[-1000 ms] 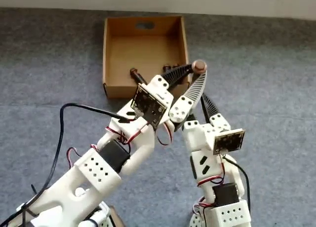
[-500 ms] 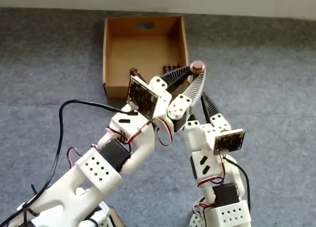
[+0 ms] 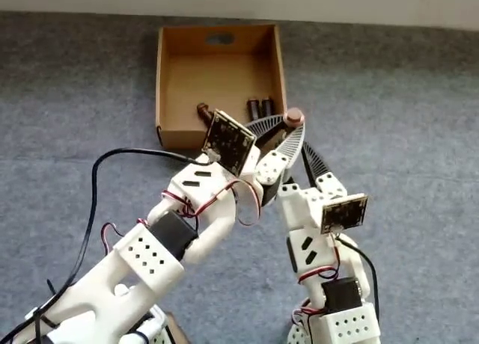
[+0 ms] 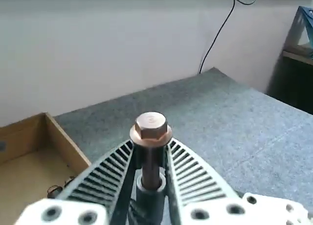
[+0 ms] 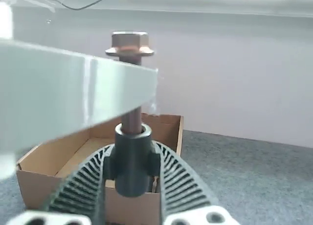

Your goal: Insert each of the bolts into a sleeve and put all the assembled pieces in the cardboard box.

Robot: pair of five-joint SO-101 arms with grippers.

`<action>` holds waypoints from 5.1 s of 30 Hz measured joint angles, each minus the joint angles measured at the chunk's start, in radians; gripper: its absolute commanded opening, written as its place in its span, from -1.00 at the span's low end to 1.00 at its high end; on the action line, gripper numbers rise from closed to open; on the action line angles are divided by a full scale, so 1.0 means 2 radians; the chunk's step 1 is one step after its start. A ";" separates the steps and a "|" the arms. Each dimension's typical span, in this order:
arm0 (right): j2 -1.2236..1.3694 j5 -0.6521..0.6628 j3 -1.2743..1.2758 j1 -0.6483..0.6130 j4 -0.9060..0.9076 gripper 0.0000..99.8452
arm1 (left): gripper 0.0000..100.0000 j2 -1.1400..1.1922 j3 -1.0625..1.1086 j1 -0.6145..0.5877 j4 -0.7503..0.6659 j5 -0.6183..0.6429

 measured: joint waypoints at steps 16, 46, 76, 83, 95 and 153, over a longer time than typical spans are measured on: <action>-0.001 0.000 0.000 0.002 0.009 -0.99 | -0.65 0.000 -0.010 0.001 0.062 0.001; 0.000 0.000 0.000 0.002 0.010 -0.99 | -0.66 -0.002 -0.036 -0.037 0.097 -0.045; 0.108 0.069 -0.300 0.074 0.241 -0.99 | -0.98 -0.130 0.223 -0.341 0.302 -0.094; 0.359 0.031 -0.497 0.019 0.358 -0.99 | -0.98 -0.130 0.238 -0.342 0.288 -0.104; 0.720 -0.011 -0.732 -0.064 0.417 -0.99 | -0.98 0.068 0.184 -0.376 0.252 -0.093; 1.460 -0.045 -1.448 -0.051 0.567 -0.99 | -0.98 0.171 0.117 -0.376 0.265 -0.093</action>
